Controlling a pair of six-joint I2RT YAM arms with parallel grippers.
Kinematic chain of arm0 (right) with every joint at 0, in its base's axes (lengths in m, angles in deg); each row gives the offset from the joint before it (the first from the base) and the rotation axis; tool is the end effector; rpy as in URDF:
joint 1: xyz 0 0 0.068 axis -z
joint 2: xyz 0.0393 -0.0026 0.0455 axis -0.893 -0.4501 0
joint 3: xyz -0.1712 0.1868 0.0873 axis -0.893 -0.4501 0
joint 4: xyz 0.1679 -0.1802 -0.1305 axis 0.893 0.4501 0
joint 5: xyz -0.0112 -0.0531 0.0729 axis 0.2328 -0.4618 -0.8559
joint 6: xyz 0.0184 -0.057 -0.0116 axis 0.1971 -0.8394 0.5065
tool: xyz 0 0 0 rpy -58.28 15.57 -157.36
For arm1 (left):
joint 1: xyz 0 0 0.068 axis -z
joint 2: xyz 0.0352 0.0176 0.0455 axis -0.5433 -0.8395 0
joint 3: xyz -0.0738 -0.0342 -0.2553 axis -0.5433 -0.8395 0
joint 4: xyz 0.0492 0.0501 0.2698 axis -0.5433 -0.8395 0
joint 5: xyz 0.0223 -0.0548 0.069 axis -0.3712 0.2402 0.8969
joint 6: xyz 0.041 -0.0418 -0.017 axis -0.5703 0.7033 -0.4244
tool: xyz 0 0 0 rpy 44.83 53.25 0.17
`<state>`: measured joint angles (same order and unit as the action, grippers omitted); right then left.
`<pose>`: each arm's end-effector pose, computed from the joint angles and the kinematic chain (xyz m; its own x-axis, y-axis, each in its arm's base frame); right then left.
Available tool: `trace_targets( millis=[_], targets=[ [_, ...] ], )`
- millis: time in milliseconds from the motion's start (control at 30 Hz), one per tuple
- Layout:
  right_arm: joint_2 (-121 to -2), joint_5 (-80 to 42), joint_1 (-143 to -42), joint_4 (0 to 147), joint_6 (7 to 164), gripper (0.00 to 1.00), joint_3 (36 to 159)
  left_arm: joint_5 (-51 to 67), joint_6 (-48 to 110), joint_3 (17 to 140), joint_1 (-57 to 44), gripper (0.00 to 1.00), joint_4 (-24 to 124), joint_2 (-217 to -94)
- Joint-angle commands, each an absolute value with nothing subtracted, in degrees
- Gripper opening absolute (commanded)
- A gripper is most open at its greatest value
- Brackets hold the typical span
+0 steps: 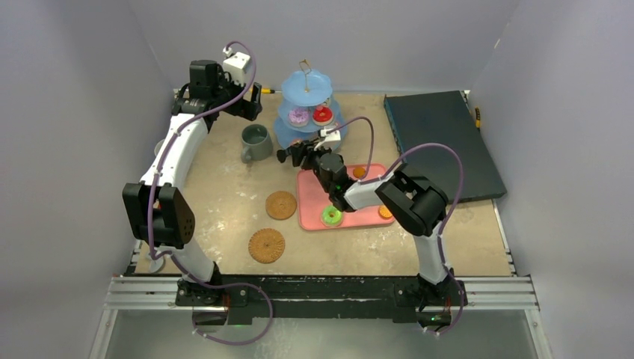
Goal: Serve the afternoon tea
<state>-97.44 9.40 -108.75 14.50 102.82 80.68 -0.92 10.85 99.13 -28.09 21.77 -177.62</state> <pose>0.3225 0.3049 0.1506 -0.1697 0.3690 -0.9138 -0.3777 0.8321 0.4062 0.4185 -0.0489 0.3508 -0.4467 0.1883 -0.8747 0.4097 0.9121 -0.0128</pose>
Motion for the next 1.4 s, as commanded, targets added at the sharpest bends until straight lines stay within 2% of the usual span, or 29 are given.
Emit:
trace_targets(
  millis=[0,167,333,567,700,800,900,1000,1267,1367],
  targets=[
    [-97.4,8.7,-107.0,10.8,101.9,0.62,83.3,-1.0,11.0,99.7,-28.6,0.99,23.4,-176.9],
    [-95.0,5.6,-106.9,9.8,100.9,0.62,80.8,-0.8,10.8,99.9,-28.7,0.99,23.1,-176.8],
    [-88.9,3.7,-106.8,9.7,101.5,0.62,73.0,-4.1,11.2,101.1,-28.6,0.99,23.8,-177.1],
    [-78.5,3.7,-106.9,11.0,103.4,0.62,61.2,-27.8,15.4,106.2,-28.6,0.99,32.0,-181.8],
    [-72.5,4.0,-106.9,14.6,103.4,0.62,58.2,-40.4,24.1,108.1,-28.5,0.99,48.2,-186.7],
    [-68.8,4.2,-106.8,16.6,103.5,0.62,57.1,-45.7,28.4,110.9,-27.9,0.99,58.7,-191.9],
    [-65.6,4.5,-106.9,18.0,103.8,0.62,56.4,-49.0,33.0,116.9,-26.7,0.99,63.9,-198.3],
    [-62.9,4.3,-106.9,20.6,103.8,0.62,56.3,-51.9,43.7,121.6,-25.6,0.99,75.9,-204.3],
    [-55.8,5.5,-106.8,27.1,104.6,0.62,54.2,-54.3,46.5,132.6,-22.6,0.99,78.5,-213.2],
    [-54.2,6.3,-106.9,28.6,104.8,0.62,53.4,-54.2,46.3,132.4,-21.7,0.91,80.2,-213.6]
  ],
)
